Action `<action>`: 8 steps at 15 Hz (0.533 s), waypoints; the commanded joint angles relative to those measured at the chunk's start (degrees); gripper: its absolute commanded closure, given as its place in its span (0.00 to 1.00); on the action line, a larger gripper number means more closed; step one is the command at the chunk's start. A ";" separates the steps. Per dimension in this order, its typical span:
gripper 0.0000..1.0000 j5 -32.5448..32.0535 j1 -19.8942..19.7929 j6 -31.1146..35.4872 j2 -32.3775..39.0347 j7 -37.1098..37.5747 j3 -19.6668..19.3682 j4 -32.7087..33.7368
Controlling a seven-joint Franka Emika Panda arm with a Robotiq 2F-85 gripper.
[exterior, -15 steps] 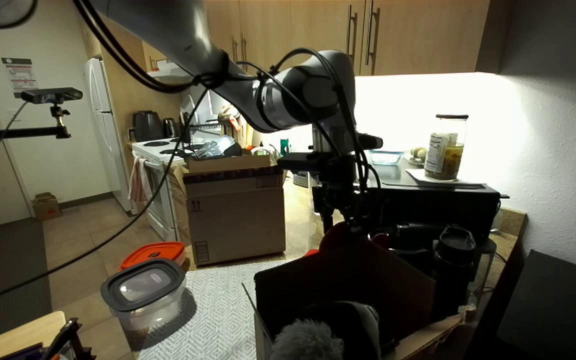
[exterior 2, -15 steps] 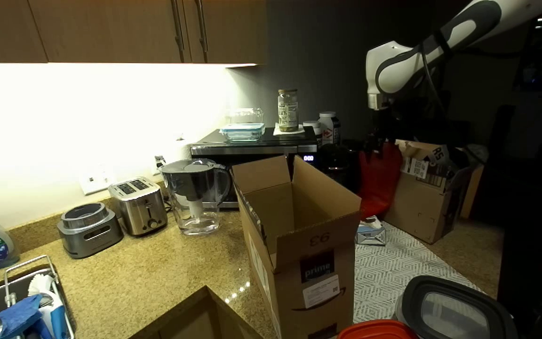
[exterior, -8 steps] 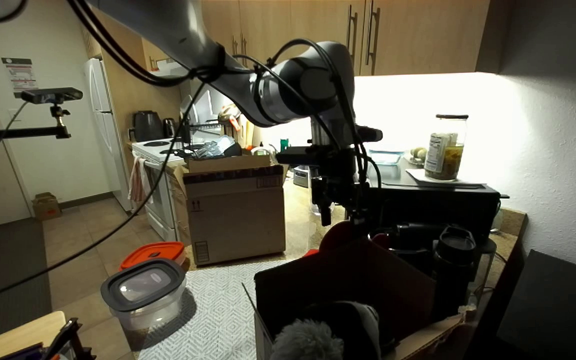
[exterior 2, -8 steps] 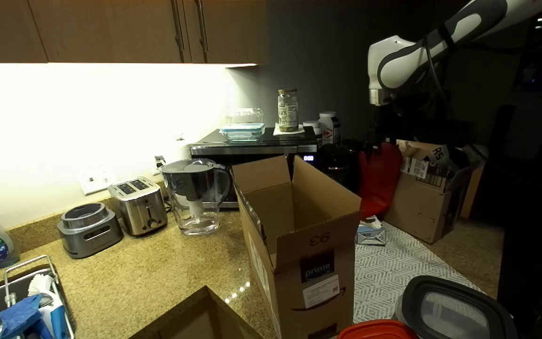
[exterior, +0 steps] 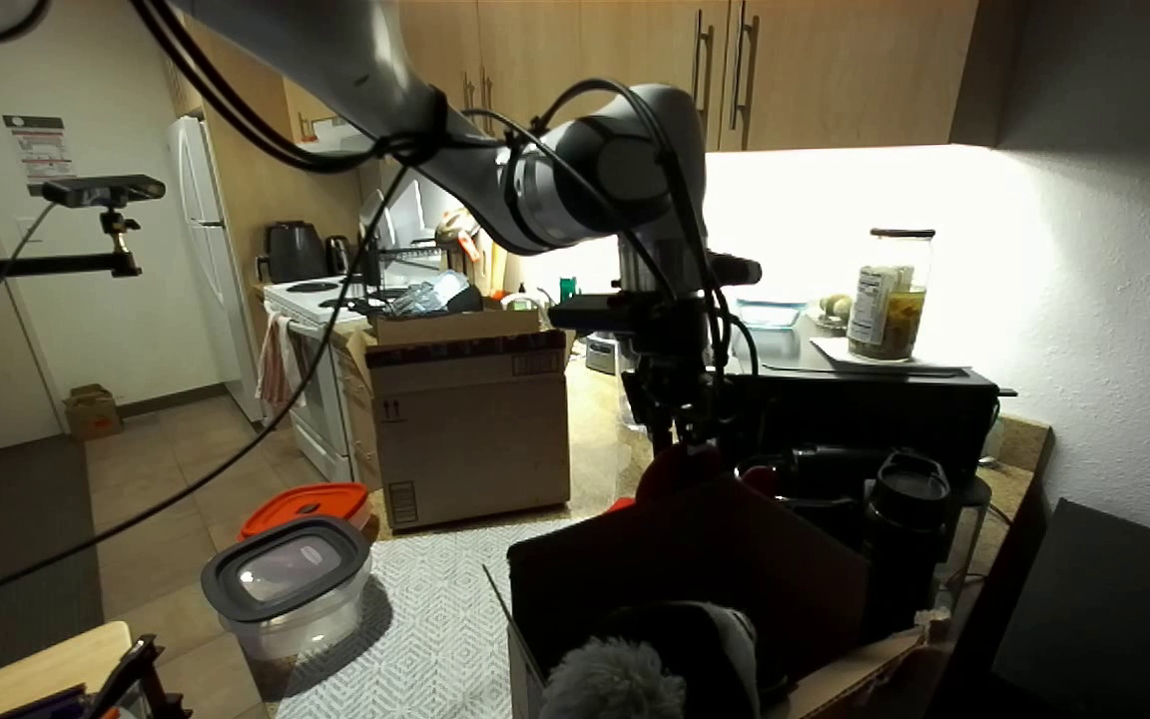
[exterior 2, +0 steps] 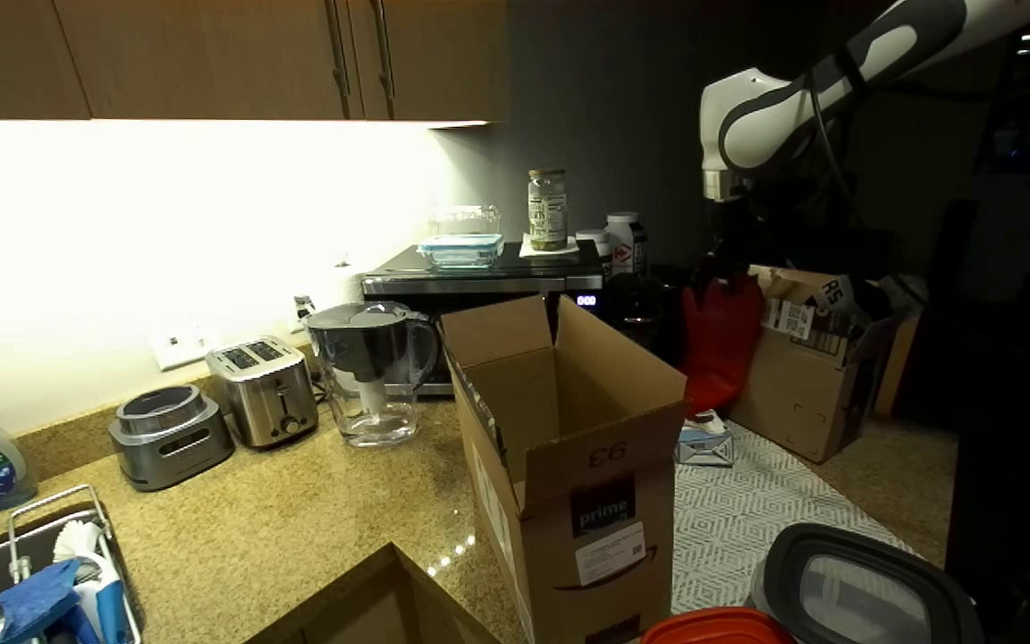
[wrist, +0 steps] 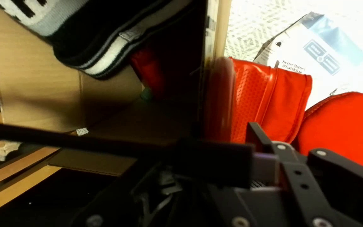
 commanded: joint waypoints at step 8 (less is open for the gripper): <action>0.97 3.13 -0.77 -1.62 -3.62 -4.84 0.44 -1.07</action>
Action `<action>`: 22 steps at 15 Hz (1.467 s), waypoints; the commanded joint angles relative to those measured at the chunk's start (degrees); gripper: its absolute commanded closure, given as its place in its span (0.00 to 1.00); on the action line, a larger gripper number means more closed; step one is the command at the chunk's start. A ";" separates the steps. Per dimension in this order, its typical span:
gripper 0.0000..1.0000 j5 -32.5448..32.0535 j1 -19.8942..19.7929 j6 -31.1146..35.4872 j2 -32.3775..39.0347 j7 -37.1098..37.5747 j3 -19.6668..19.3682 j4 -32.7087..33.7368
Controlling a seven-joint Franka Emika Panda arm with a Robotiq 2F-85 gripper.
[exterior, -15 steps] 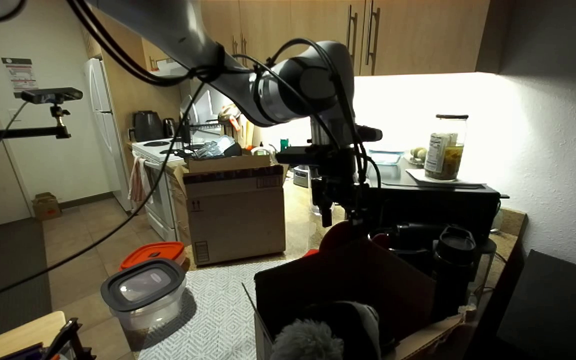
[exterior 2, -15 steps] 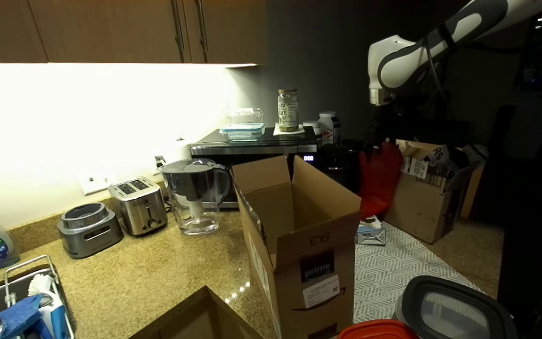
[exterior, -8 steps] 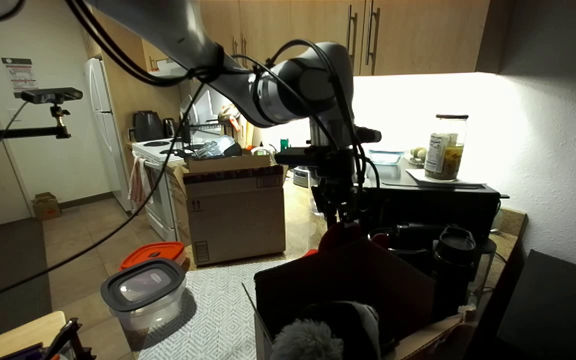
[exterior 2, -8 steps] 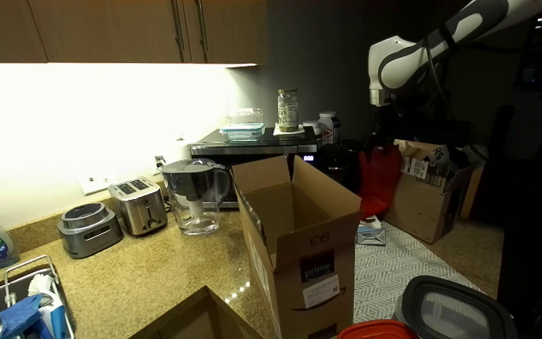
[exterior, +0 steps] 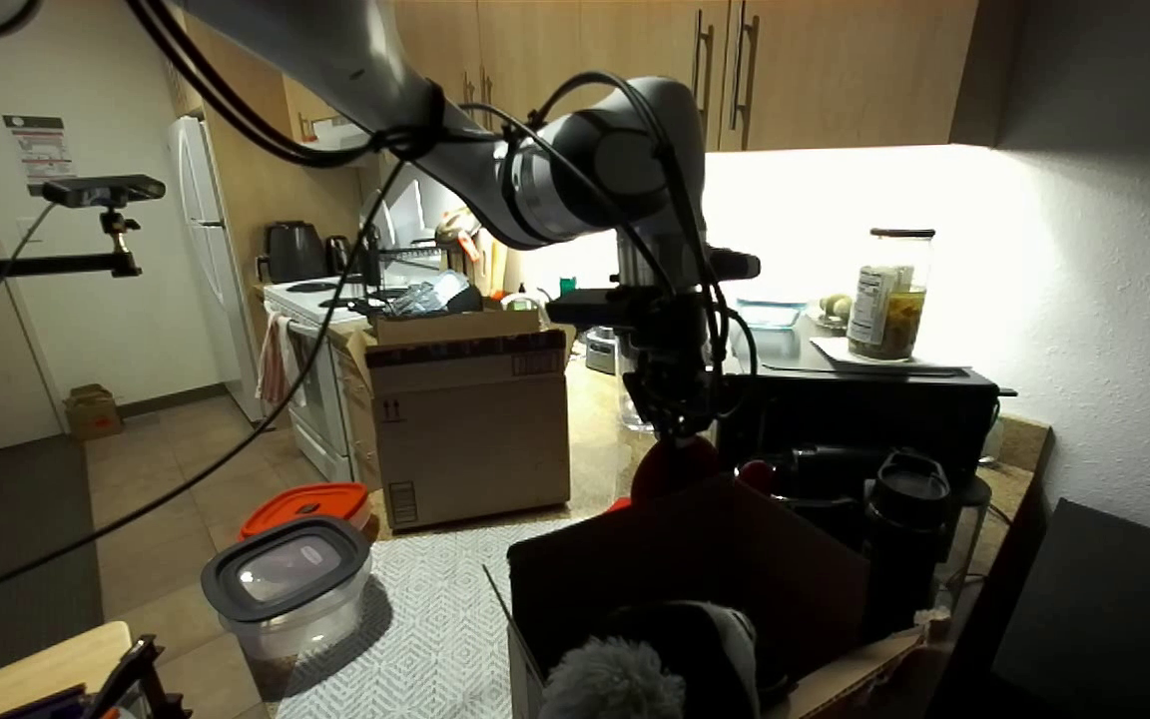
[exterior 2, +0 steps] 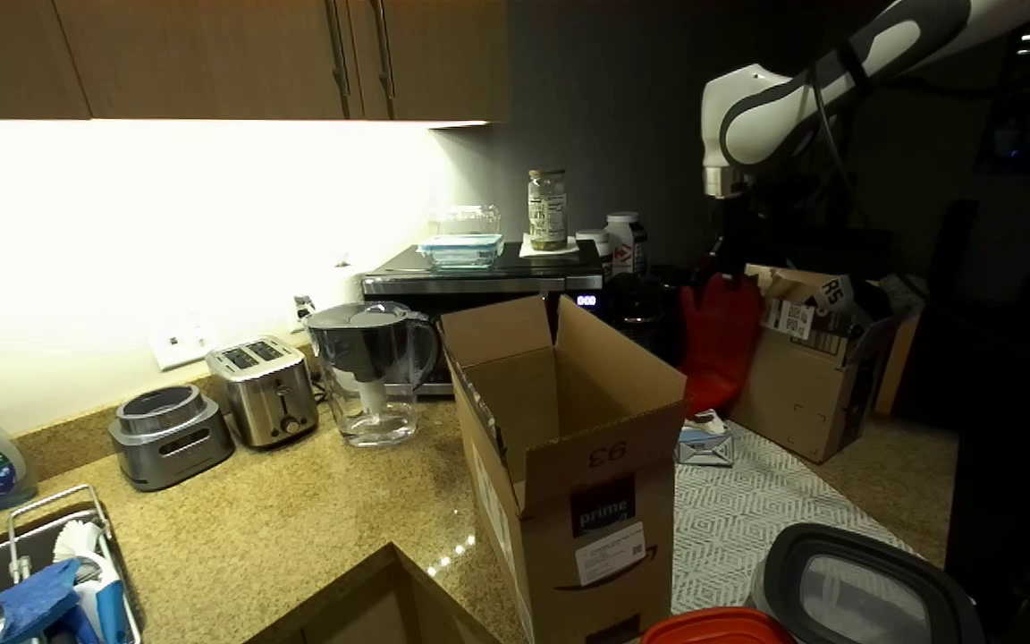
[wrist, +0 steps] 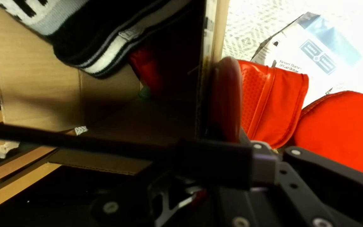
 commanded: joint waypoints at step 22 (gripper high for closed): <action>0.98 27.49 -5.72 -12.10 -4.11 -12.57 -0.20 19.35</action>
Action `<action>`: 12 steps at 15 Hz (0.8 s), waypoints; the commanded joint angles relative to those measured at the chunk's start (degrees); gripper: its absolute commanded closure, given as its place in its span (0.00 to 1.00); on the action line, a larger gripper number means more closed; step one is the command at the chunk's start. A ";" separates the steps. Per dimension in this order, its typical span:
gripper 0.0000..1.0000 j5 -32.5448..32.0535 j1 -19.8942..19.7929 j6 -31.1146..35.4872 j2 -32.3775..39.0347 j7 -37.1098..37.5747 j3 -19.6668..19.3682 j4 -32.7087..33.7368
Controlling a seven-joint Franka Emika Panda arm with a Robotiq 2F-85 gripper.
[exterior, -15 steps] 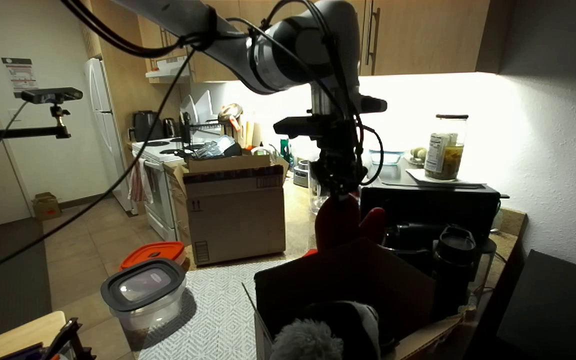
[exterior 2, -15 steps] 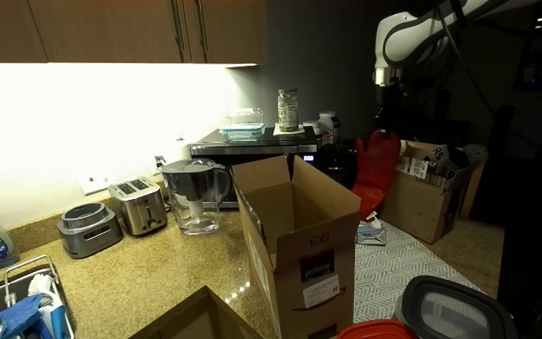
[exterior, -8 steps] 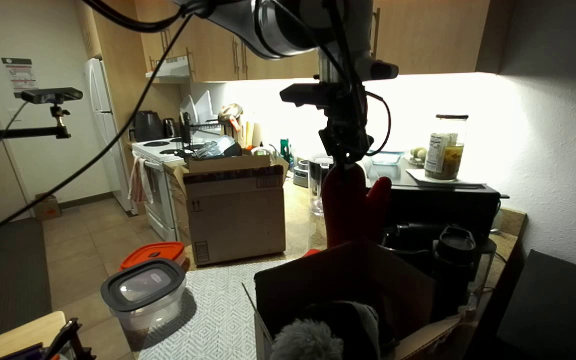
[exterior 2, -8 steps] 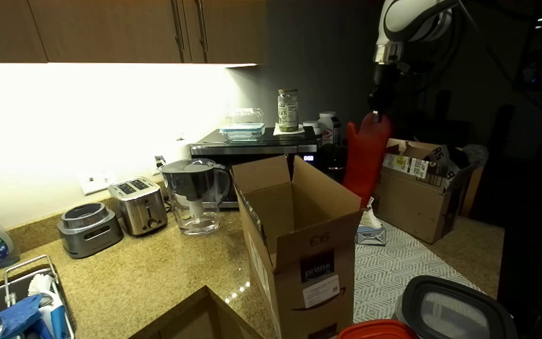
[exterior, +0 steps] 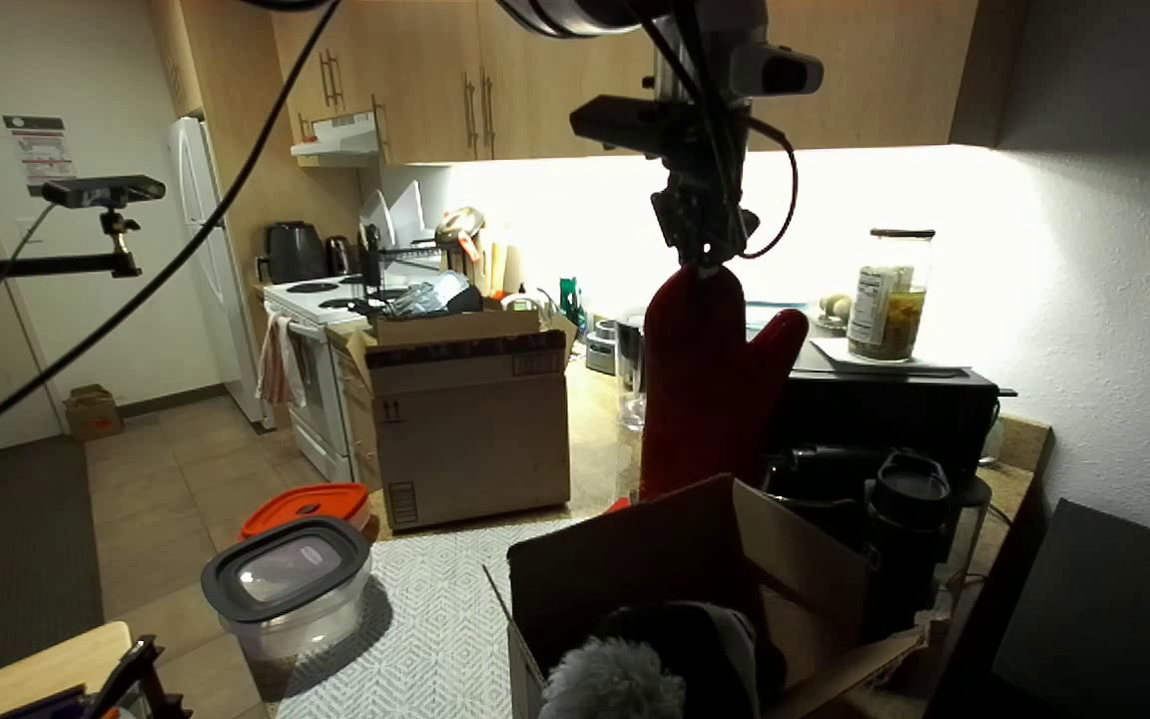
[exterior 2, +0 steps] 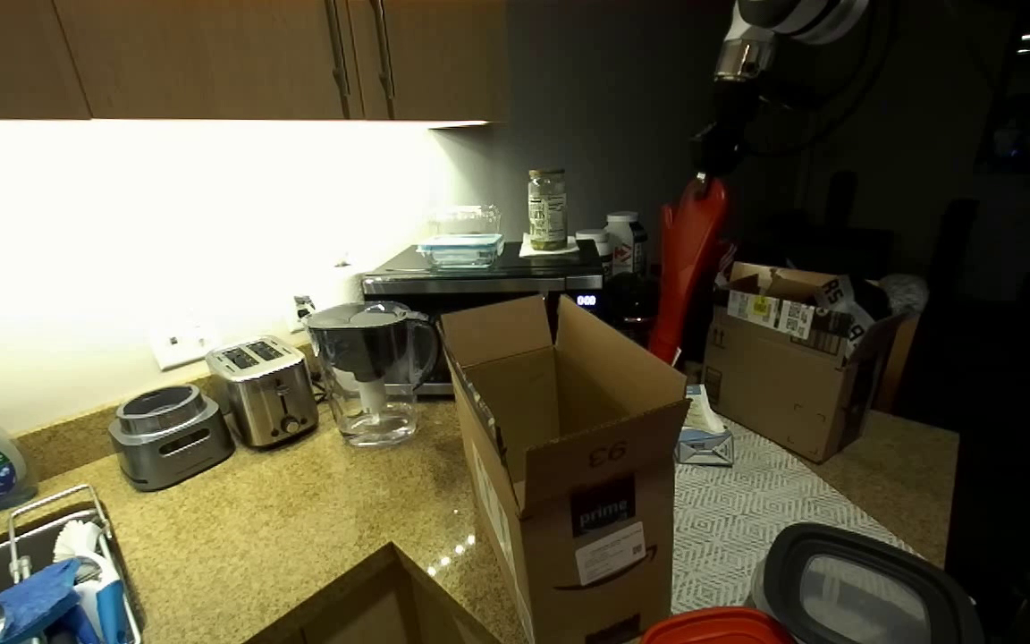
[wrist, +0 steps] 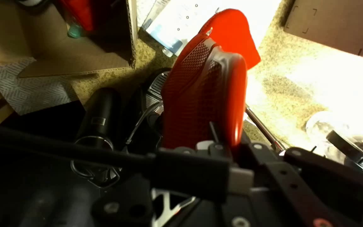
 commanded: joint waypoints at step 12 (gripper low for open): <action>0.98 15.69 -6.15 -3.44 0.32 -6.46 -1.06 11.88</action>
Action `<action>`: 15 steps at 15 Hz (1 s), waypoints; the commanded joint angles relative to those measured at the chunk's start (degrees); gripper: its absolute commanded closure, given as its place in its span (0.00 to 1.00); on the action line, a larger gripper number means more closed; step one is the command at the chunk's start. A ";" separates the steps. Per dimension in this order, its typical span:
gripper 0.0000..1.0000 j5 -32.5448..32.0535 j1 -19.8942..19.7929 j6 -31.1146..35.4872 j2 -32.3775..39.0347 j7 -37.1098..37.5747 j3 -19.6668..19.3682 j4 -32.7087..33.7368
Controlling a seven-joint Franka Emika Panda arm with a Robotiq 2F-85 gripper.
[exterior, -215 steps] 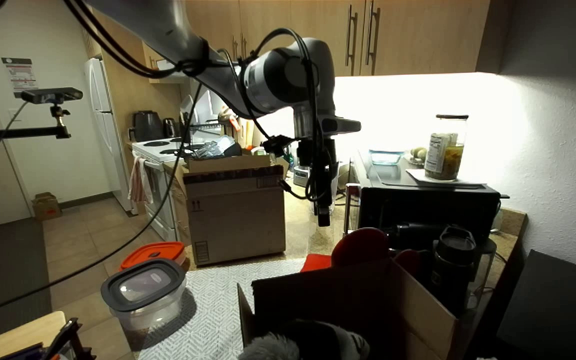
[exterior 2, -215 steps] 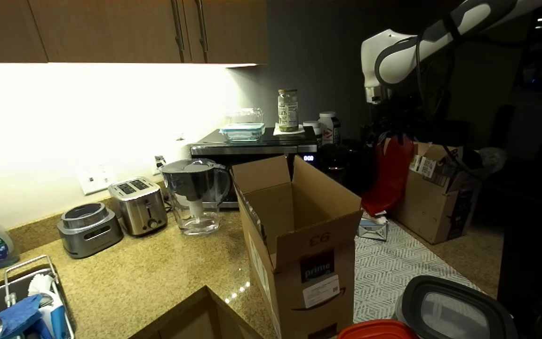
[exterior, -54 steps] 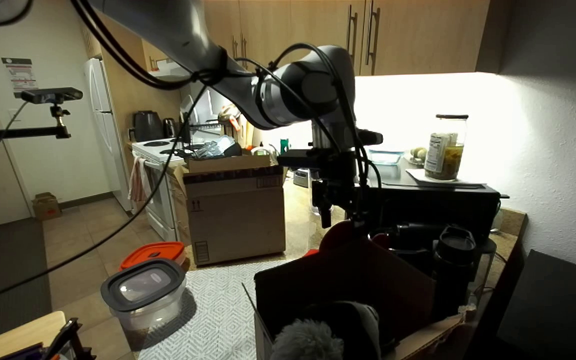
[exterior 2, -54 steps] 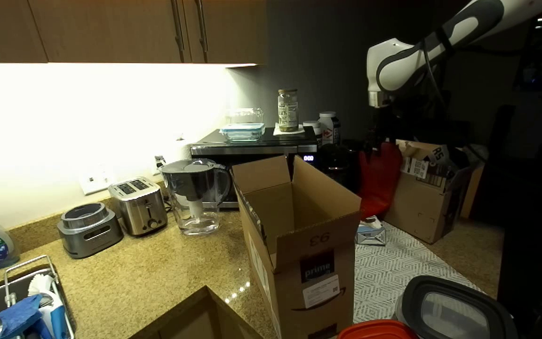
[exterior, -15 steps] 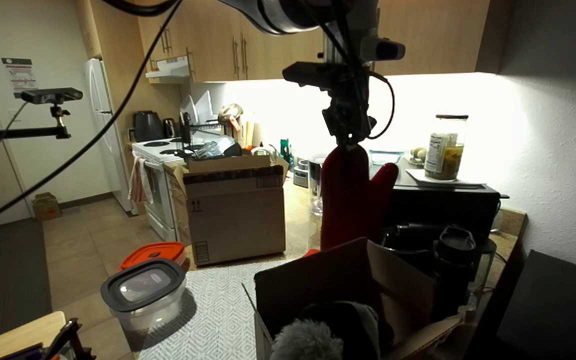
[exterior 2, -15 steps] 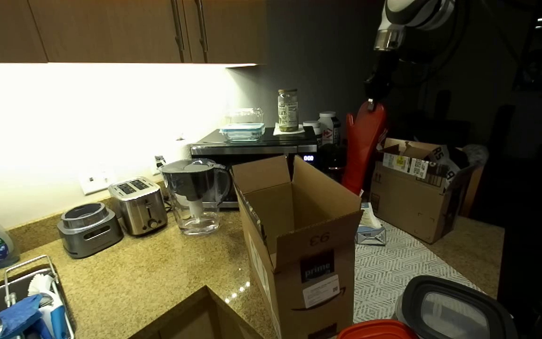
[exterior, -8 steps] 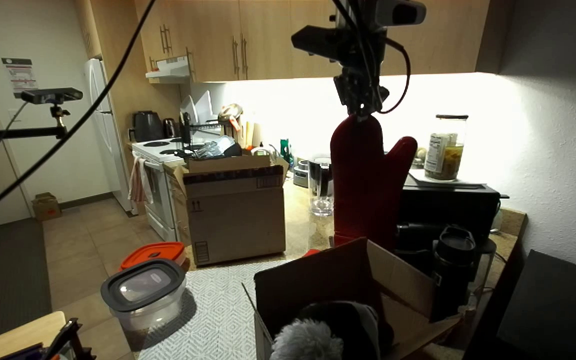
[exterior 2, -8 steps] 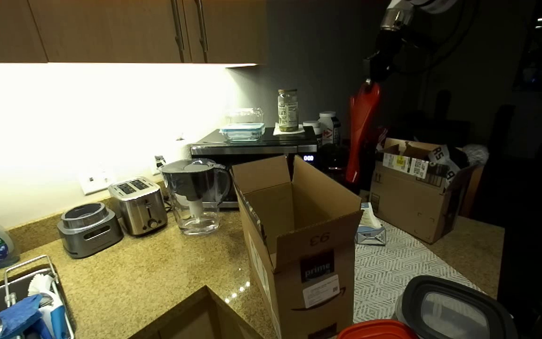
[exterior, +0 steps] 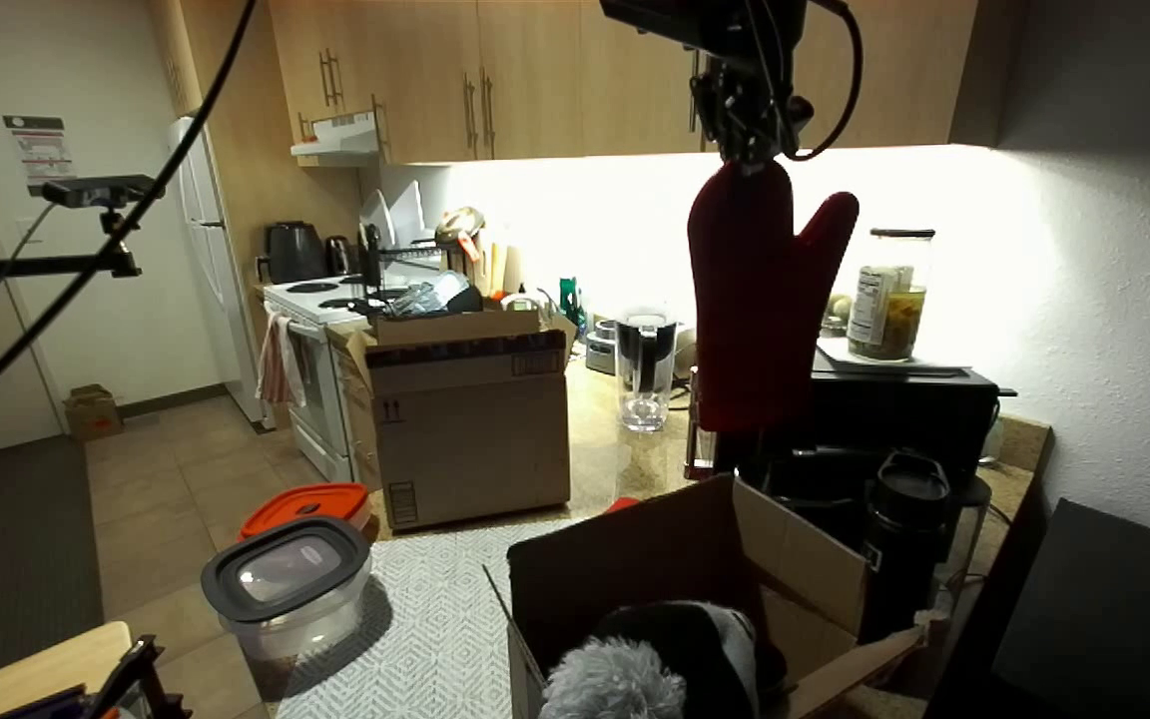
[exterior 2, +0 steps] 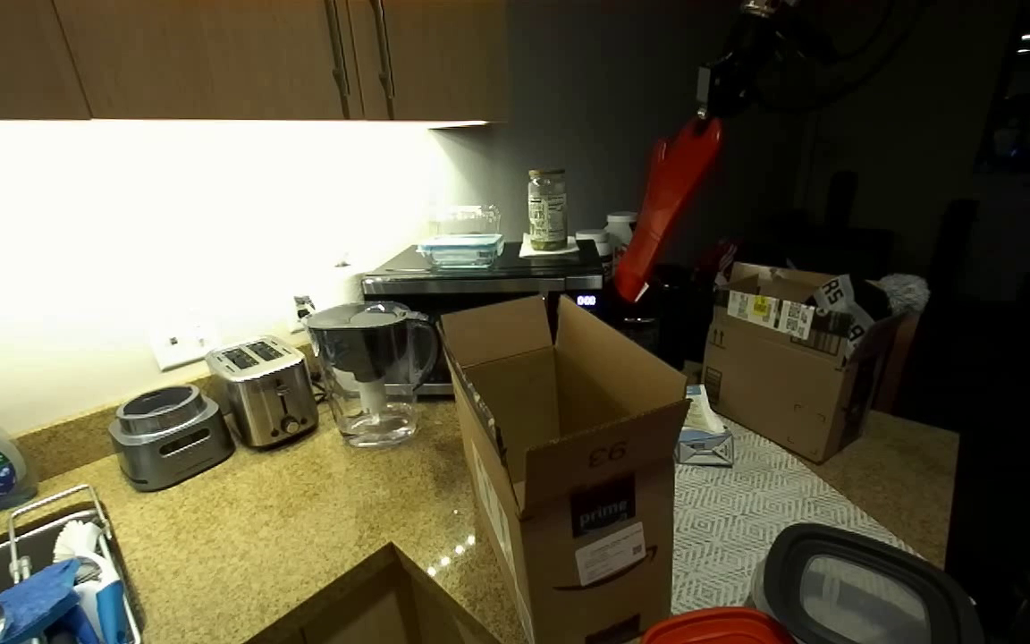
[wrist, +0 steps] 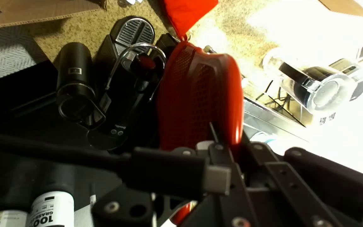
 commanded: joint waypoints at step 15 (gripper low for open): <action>0.98 2.11 -8.66 -19.89 3.53 -29.55 -2.04 12.38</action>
